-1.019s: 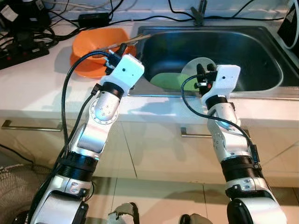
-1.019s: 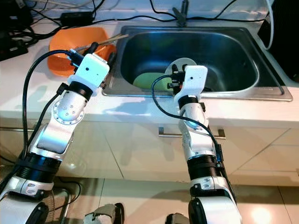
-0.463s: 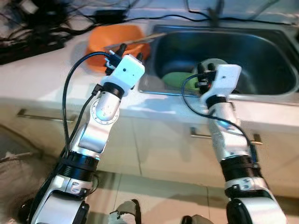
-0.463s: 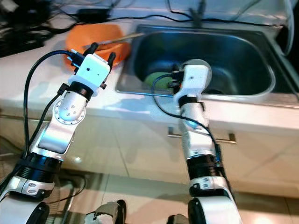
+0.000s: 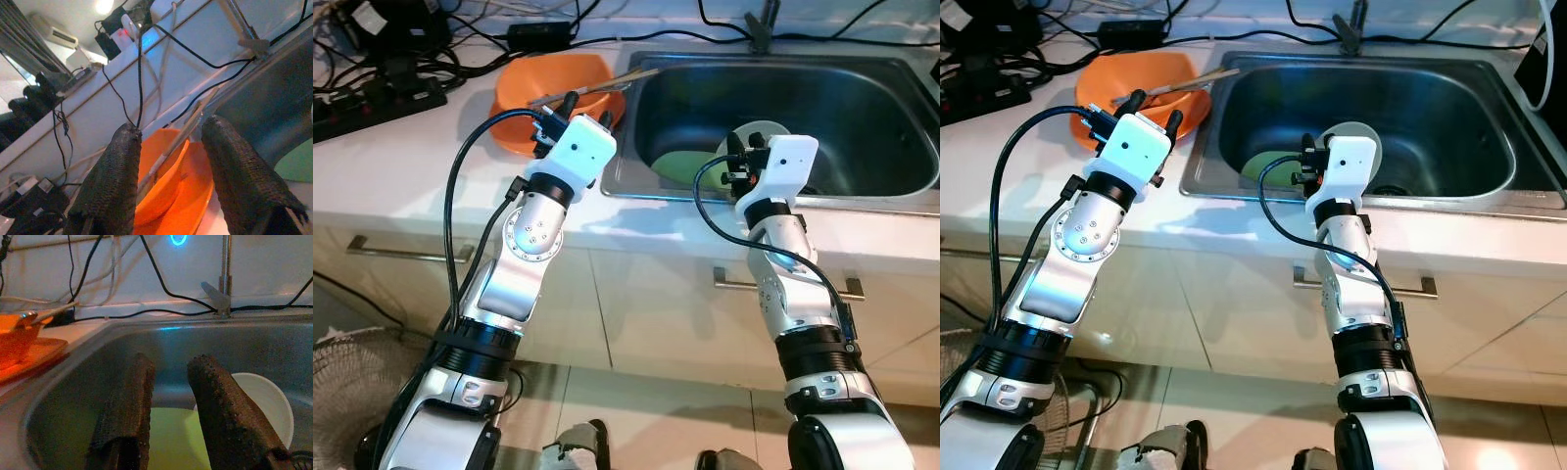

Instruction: Kitchen organization

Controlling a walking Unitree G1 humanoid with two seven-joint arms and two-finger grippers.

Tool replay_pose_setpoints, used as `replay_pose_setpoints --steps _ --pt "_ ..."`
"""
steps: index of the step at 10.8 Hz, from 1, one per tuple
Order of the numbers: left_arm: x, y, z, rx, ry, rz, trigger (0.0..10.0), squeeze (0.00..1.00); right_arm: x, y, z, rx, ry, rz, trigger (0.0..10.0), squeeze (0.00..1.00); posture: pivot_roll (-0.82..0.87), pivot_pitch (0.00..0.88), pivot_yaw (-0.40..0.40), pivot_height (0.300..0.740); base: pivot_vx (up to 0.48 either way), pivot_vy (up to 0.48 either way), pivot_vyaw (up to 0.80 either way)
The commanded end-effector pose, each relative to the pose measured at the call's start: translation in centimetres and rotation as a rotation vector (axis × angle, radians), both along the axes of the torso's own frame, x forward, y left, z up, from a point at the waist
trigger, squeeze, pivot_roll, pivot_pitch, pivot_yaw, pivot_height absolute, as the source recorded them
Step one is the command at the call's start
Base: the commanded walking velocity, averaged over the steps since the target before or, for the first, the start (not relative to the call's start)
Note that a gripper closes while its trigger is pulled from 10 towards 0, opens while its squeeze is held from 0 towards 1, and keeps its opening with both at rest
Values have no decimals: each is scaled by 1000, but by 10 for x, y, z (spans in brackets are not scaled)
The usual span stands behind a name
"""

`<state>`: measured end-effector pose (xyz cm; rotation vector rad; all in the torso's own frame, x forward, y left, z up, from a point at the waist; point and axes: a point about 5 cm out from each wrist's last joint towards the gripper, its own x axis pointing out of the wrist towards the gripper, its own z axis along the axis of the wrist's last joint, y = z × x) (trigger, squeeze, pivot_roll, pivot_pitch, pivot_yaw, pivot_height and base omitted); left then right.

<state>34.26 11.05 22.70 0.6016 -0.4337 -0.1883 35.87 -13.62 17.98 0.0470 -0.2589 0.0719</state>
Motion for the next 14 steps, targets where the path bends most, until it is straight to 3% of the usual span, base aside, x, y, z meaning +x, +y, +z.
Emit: replay_pose_setpoints --steps 1,11,14 --pt "0 1 3 -1 -13 8 10000 0 0 3 4 -1 -14 6 10000 0 89 105 51 740 247 0 575" --pt "0 -2 8 18 -32 -10 10000 0 1 3 4 34 -18 2 10000 0 91 97 61 740 266 0 106" --pt "-1 -6 6 15 -27 -29 10000 0 0 2 4 27 -16 2 10000 0 88 104 61 740 0 0 0"
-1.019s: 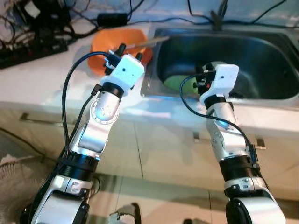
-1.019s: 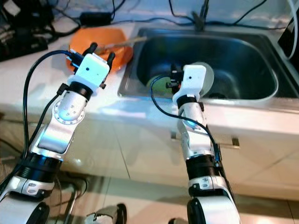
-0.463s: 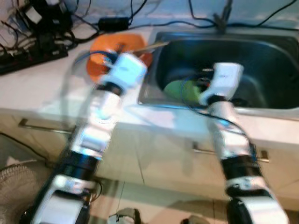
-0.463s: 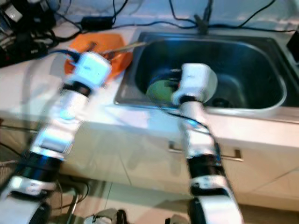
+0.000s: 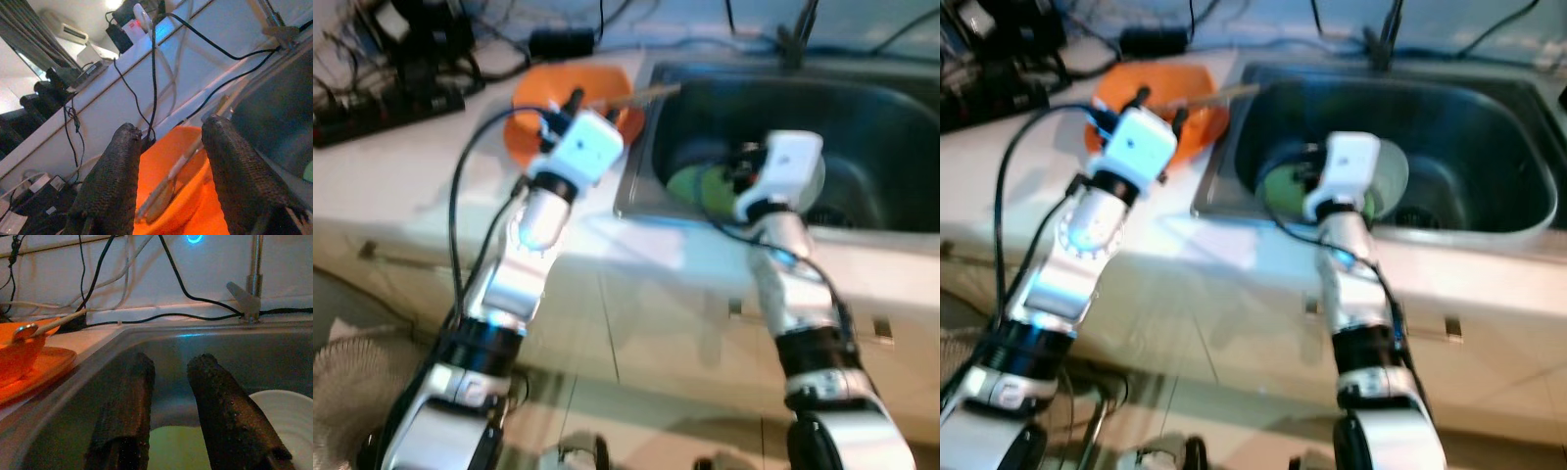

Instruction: Kitchen organization

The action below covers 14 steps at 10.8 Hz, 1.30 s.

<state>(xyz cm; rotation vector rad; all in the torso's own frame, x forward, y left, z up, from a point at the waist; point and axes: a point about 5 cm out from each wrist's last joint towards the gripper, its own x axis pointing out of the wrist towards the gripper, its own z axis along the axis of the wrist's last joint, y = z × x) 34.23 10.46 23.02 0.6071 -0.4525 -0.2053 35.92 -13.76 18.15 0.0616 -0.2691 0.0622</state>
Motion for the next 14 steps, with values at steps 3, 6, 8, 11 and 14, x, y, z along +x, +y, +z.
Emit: replay_pose_setpoints --steps 3,6,8,11,14 --pt "-1 3 5 -1 -16 6 10000 0 0 5 3 -3 -12 17 10000 0 92 104 57 740 0 0 133" --pt "-1 3 4 -1 -14 6 10000 0 0 4 2 19 -6 15 10000 0 92 102 55 740 0 0 0" --pt "-1 4 4 -1 -13 7 10000 0 1 3 2 28 -1 7 10000 0 93 105 55 740 0 0 0" --pt "-1 3 4 1 -13 6 10000 0 0 6 3 -6 -14 18 10000 0 92 105 57 740 246 0 0" --pt "-1 4 4 0 -16 6 10000 0 0 3 13 -5 -52 1 10000 0 91 99 56 740 273 0 0"
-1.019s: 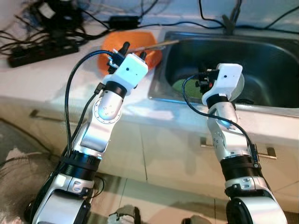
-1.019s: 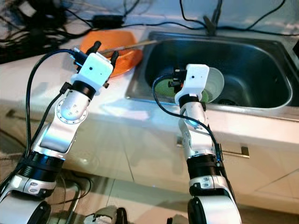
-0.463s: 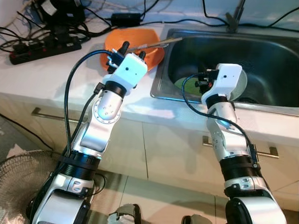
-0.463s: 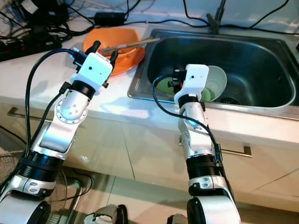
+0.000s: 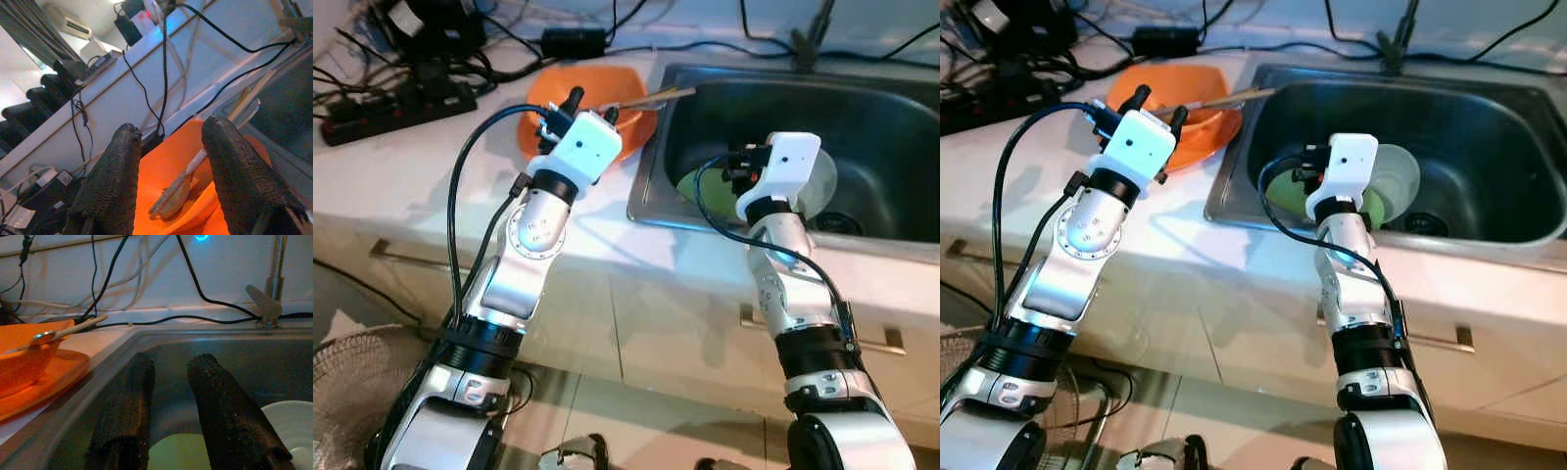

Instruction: Kitchen organization

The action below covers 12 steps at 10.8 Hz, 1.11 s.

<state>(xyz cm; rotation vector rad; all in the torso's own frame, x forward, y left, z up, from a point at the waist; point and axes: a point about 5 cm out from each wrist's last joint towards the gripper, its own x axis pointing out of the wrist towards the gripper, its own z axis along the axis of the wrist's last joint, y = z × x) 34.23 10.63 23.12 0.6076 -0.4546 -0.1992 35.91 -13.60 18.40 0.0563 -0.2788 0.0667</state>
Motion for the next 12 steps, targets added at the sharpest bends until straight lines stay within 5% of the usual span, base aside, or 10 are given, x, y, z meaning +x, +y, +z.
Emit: replay_pose_setpoints --steps 1,12 --pt "-1 2 2 1 -10 -2 10000 0 0 -1 16 9 -67 -10 10000 0 87 94 57 740 281 0 0" --pt "-2 -1 3 -9 -16 -7 10000 0 1 -7 16 16 -64 -28 10000 0 87 85 48 740 313 0 0"
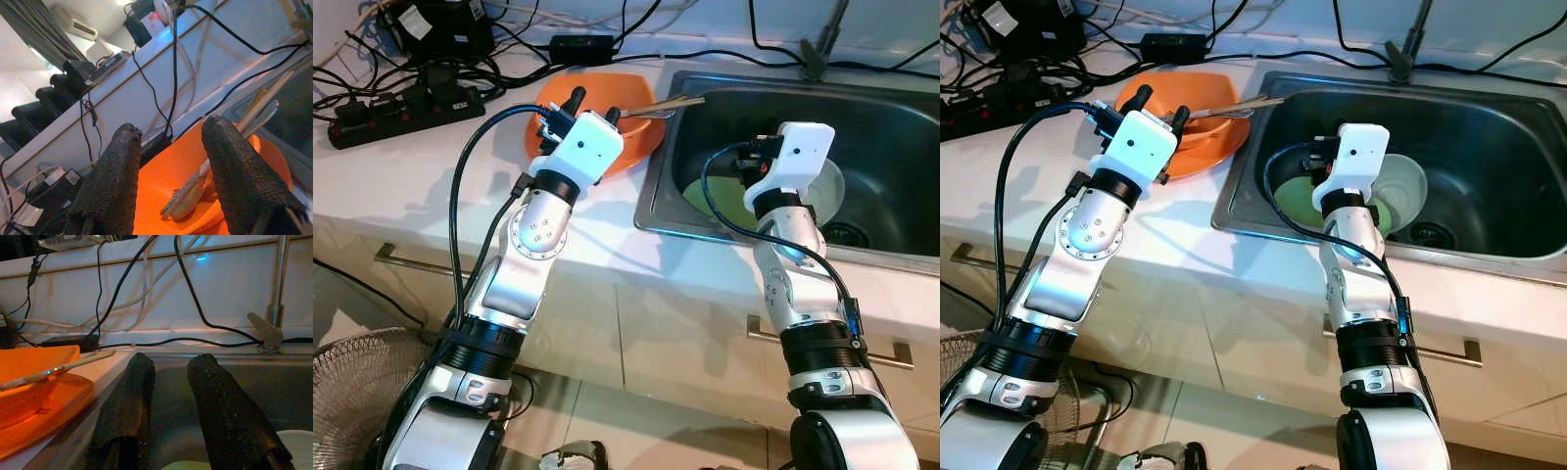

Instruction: Kitchen organization

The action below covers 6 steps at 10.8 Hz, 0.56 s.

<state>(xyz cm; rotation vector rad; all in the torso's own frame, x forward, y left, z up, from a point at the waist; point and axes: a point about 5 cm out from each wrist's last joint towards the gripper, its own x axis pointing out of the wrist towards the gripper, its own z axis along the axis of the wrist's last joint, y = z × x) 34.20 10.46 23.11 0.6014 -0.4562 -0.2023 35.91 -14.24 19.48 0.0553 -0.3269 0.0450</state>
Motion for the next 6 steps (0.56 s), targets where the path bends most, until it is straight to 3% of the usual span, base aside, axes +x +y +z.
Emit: replay_pose_setpoints --steps 1,6 --pt "-1 1 3 -4 -17 0 10000 0 1 -1 5 14 -16 -5 10000 0 85 84 48 740 330 0 0" --pt "-2 3 6 -5 -26 7 10000 0 1 -1 4 22 -12 -4 10000 0 86 86 48 740 342 0 0"
